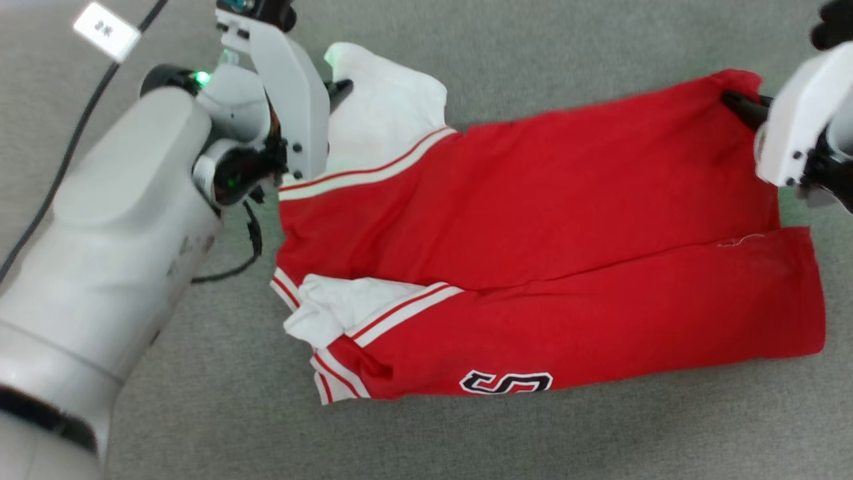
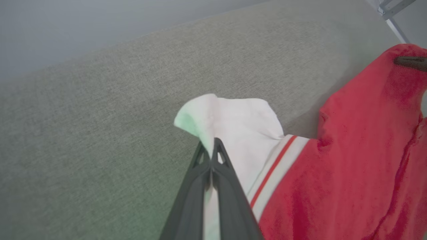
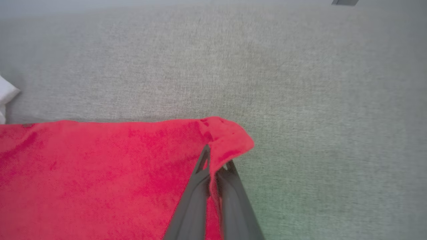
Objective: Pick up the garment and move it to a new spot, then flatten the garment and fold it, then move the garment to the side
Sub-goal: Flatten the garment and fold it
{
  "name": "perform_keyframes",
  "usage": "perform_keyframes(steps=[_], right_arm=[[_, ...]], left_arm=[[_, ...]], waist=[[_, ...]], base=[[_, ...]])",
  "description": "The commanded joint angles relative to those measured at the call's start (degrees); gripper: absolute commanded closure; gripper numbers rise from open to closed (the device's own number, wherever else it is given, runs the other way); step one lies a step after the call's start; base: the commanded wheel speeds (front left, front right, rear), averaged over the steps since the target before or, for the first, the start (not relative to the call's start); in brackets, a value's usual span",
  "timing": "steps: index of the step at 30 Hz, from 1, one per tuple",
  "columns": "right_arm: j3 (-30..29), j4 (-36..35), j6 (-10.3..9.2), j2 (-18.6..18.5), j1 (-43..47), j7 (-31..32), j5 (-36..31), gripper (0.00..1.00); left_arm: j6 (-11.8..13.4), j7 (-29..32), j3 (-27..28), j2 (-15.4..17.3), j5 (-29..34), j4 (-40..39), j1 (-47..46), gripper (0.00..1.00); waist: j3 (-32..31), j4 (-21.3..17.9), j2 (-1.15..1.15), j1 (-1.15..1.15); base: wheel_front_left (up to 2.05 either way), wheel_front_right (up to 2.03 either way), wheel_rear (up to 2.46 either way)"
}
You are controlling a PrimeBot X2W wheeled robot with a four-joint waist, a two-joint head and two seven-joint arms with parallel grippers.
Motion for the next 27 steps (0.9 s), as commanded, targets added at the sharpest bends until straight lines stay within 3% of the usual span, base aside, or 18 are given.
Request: perform_keyframes(steps=[1, 4, 15, 19, 24, 27], right_arm=[[0.35, -0.65, 0.01, -1.09, 1.33, -0.82, 0.45, 1.0], [1.4, -3.89, 0.01, -3.92, 4.23, -2.99, 2.27, 1.0], [4.8, -22.32, 0.01, -18.58, 19.23, -7.75, 7.0, 1.0], [4.98, -27.23, 0.01, -23.51, 24.85, -9.95, 7.59, 1.0], [4.05, -28.83, 0.0, -25.79, 30.33, -12.12, 9.37, 1.0], [4.23, -28.12, 0.0, -25.44, 31.42, -13.5, 7.48, 1.0]], left_arm=[[0.13, -0.79, -0.38, 0.55, -0.81, -1.44, 1.74, 1.0], [0.13, -3.18, -1.92, 3.56, -2.89, -8.91, 5.24, 1.0], [0.12, -16.13, -3.97, 19.63, -5.72, -36.76, 23.85, 1.0], [1.85, -21.66, -3.35, 24.47, -7.05, -44.18, 31.98, 1.0], [4.52, -24.87, -5.29, 26.96, -7.29, -48.97, 39.98, 1.0], [5.63, -26.23, -6.18, 26.04, -6.65, -47.89, 42.05, 1.0]], waist=[[-4.17, 1.33, 0.0, 0.0], [-6.99, 2.17, 0.0, 0.0], [-11.66, 4.13, 0.0, 0.0], [-11.55, 4.2, 0.0, 0.0], [-10.89, 4.32, 0.0, 0.0], [-9.71, 4.3, 0.0, 0.0]], base=[[0.0, 0.0, 0.0], [0.0, 0.0, 0.0], [0.0, 0.0, 0.0], [0.0, 0.0, 0.0], [0.0, 0.0, 0.0], [0.0, 0.0, 0.0]])
